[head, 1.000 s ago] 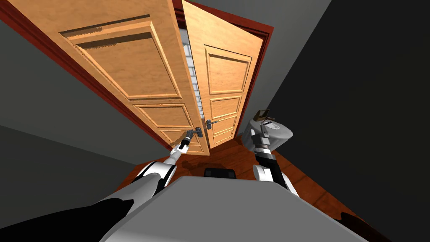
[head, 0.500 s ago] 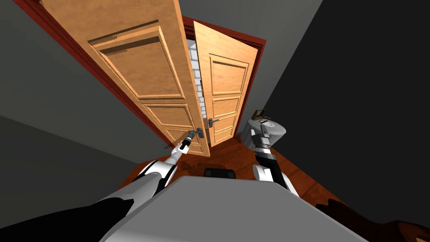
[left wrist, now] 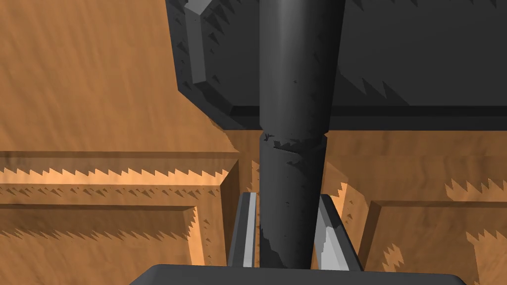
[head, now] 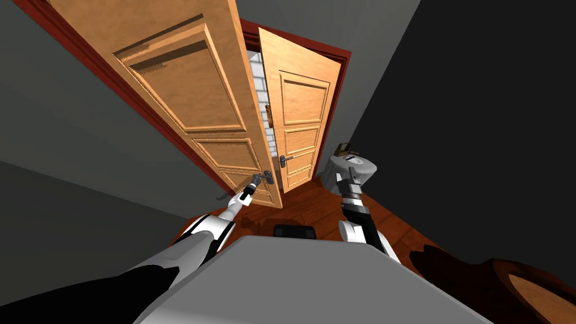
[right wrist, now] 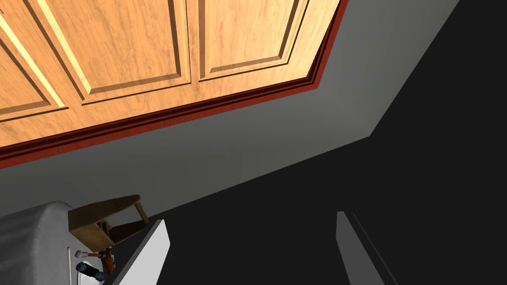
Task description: Pull the door open
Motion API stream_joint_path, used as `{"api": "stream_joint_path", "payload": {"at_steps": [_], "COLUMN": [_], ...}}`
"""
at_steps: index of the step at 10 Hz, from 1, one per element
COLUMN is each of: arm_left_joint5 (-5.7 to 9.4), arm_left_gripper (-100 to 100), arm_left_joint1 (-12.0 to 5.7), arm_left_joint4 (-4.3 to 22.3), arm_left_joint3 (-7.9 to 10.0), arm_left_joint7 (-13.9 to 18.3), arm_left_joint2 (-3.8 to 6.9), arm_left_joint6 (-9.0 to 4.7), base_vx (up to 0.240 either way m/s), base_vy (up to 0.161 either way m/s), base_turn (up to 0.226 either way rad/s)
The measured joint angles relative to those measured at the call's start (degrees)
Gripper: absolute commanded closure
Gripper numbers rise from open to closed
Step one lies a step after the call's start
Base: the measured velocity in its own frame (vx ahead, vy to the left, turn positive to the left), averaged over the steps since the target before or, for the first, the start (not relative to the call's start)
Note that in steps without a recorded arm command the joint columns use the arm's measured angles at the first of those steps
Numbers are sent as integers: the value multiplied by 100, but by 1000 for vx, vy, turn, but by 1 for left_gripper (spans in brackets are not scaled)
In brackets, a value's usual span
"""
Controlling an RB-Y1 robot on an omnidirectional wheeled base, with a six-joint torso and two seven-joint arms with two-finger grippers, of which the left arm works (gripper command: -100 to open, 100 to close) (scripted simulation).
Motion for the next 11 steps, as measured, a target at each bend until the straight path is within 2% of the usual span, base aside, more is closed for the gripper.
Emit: {"api": "stream_joint_path", "payload": {"at_steps": [4,6,7,8,10,11], "arm_left_joint5": [-155,-192,-225,-248,-310,-358], "arm_left_gripper": [100,100,100,100,100,100], "arm_left_joint1": [73,166,136,246,233,198], "arm_left_joint4": [13,-75,-18,-237,-187,-120], "arm_left_joint3": [-369,-453,-517,-576,-708,-806], "arm_left_joint7": [402,490,537,626,753,834], "arm_left_joint2": [179,222,258,350,404,433], "arm_left_joint6": [-345,-397,-478,-487,-667,-806], "base_vx": [-208,-113,-163,-116,-96,-90], "base_vy": [118,59,104,95,95,82], "base_turn": [-75,6,-18,-13,-5,-5]}}
